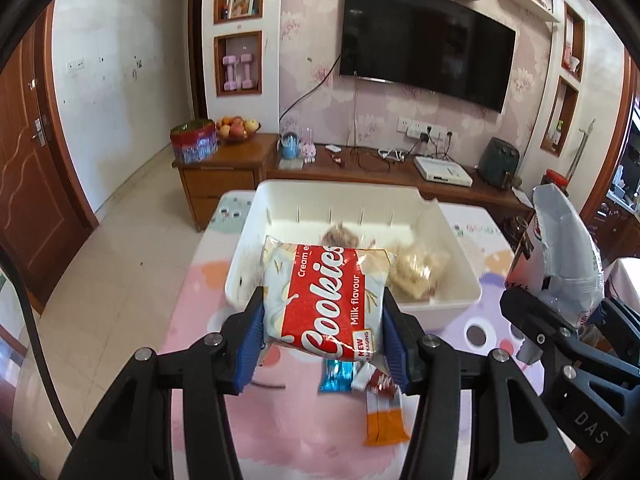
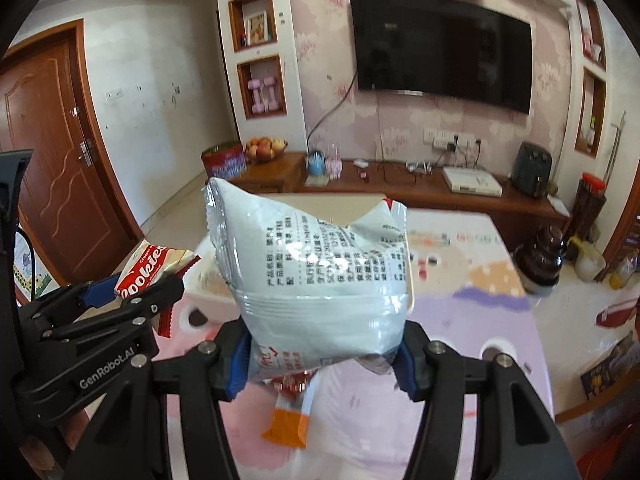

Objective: Organize snacks
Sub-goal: 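Carry both packs over the white tray and open both grippers to drop them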

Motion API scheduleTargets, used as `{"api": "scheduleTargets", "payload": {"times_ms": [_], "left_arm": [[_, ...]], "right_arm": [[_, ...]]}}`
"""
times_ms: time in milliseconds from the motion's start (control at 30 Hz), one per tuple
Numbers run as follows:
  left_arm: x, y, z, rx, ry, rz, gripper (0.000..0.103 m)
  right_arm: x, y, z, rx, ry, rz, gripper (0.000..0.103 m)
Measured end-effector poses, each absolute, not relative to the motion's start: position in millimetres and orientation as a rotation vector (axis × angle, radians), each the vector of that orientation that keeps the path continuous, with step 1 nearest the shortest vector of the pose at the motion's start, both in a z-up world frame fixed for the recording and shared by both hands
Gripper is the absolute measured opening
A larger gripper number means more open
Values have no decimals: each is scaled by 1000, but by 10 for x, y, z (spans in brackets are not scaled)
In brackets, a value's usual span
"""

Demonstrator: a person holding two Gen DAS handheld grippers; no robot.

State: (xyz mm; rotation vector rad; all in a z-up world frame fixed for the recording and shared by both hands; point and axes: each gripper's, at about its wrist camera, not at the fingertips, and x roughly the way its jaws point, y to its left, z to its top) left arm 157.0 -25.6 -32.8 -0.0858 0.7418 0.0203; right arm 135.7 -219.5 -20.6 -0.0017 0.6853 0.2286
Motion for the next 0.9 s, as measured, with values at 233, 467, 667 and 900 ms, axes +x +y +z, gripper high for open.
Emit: {"api": "scheduleTargets", "payload": {"times_ms": [233,467,667,900], "left_arm": [[1773,-222,-103,-86,719,18,51],[2012,-222,30,-71,698,27,51],[2244,-236,105,-53,677,48,51],[2591,-256,49,-42,694,70,51]], "right_arm": [[1479,-2080,52,-38,616,228,58],[1692,-1995,202,-62,576,223,58],[1906,-1929,275,-86,546,204,59],[2322,-1929,348,-72,542,161,59]]}}
